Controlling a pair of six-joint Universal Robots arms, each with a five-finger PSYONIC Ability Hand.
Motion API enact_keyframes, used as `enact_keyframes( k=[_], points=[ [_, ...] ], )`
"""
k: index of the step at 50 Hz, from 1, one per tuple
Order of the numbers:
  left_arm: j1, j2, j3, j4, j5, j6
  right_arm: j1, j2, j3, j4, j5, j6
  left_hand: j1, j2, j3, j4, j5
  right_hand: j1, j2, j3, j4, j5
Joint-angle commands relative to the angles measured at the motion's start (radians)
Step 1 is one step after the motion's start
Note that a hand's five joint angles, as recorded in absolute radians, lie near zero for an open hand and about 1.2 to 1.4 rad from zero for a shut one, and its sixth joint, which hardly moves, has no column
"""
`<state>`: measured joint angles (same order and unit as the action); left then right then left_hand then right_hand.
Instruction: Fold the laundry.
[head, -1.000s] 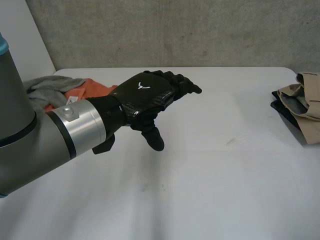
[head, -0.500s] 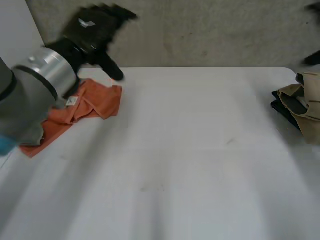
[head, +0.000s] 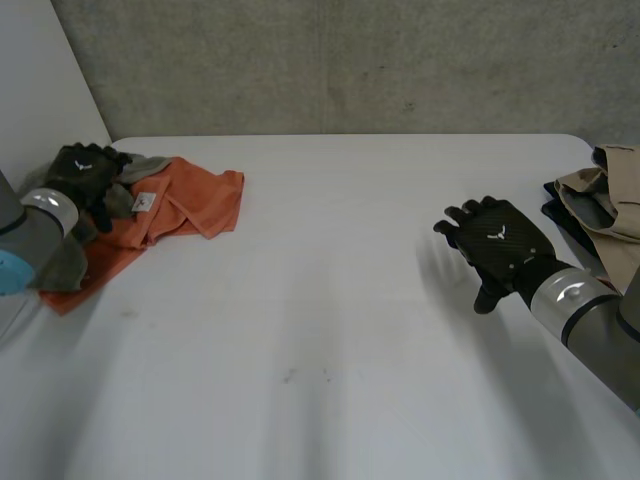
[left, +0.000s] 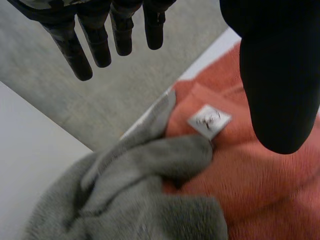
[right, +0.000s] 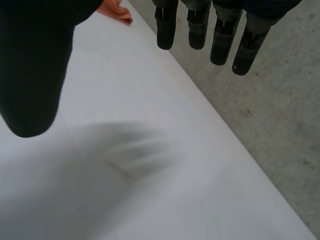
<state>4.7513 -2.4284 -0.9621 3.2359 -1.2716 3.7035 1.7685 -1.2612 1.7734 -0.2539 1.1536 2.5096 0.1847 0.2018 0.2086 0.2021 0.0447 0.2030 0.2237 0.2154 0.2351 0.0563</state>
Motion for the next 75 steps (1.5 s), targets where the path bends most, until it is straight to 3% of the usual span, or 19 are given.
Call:
enact_keyframes(
  k=[1,10,21,34,43,48,54,62,66,75],
  points=[
    [0.021,-0.090,0.069,-0.004,0.052,0.027,-0.009,-0.001,0.046,-0.010,-0.005,0.011,0.087,0.070,0.063,0.070,0.053,-0.028,-0.049,-0.041,-0.061,-0.056],
    [0.027,-0.152,0.117,0.002,0.029,0.039,-0.009,-0.001,0.070,-0.011,-0.003,0.011,0.255,0.238,0.231,0.237,0.220,-0.028,-0.049,-0.041,-0.061,-0.056],
    [0.044,-0.121,0.088,0.028,-0.140,0.222,-0.009,-0.001,0.081,-0.011,-0.005,0.011,0.135,0.118,0.111,0.117,0.100,-0.028,-0.049,-0.041,-0.061,-0.056],
    [0.052,-0.084,0.017,0.034,-0.230,0.240,-0.008,0.000,0.083,-0.022,-0.006,0.009,0.117,0.100,0.093,0.099,0.082,-0.028,-0.049,-0.041,-0.061,-0.056],
    [0.058,-0.133,0.046,0.041,-0.278,0.363,-0.008,0.002,0.095,-0.022,-0.008,0.006,0.636,0.619,0.612,0.619,0.601,-0.028,-0.049,-0.041,-0.061,-0.056],
    [0.058,-0.127,0.045,0.068,-0.295,0.377,-0.008,0.000,0.100,-0.022,-0.008,0.002,1.210,1.193,1.186,1.193,1.176,-0.028,-0.049,-0.041,-0.061,-0.056],
    [0.019,-0.040,0.026,0.134,-0.311,0.371,-0.011,0.000,0.100,-0.022,-0.006,0.002,1.212,1.194,1.188,1.194,1.177,-0.028,-0.049,-0.041,-0.061,-0.056],
    [-0.103,0.208,-0.085,0.258,-0.341,0.279,-0.017,-0.006,0.098,-0.022,0.000,0.002,1.212,1.194,1.188,1.194,1.177,-0.028,-0.049,-0.041,-0.061,-0.056],
    [-0.195,0.348,-0.156,0.265,-0.339,0.162,-0.017,-0.015,0.095,-0.024,0.002,0.008,1.212,1.194,1.188,1.194,1.177,-0.028,-0.049,-0.041,-0.061,-0.056],
    [-0.506,0.520,-0.265,0.193,-0.319,-0.250,-0.035,-0.047,0.081,-0.027,0.005,0.017,1.212,1.194,1.188,1.194,1.177,-0.028,-0.049,-0.041,-0.061,-0.056]
  ],
)
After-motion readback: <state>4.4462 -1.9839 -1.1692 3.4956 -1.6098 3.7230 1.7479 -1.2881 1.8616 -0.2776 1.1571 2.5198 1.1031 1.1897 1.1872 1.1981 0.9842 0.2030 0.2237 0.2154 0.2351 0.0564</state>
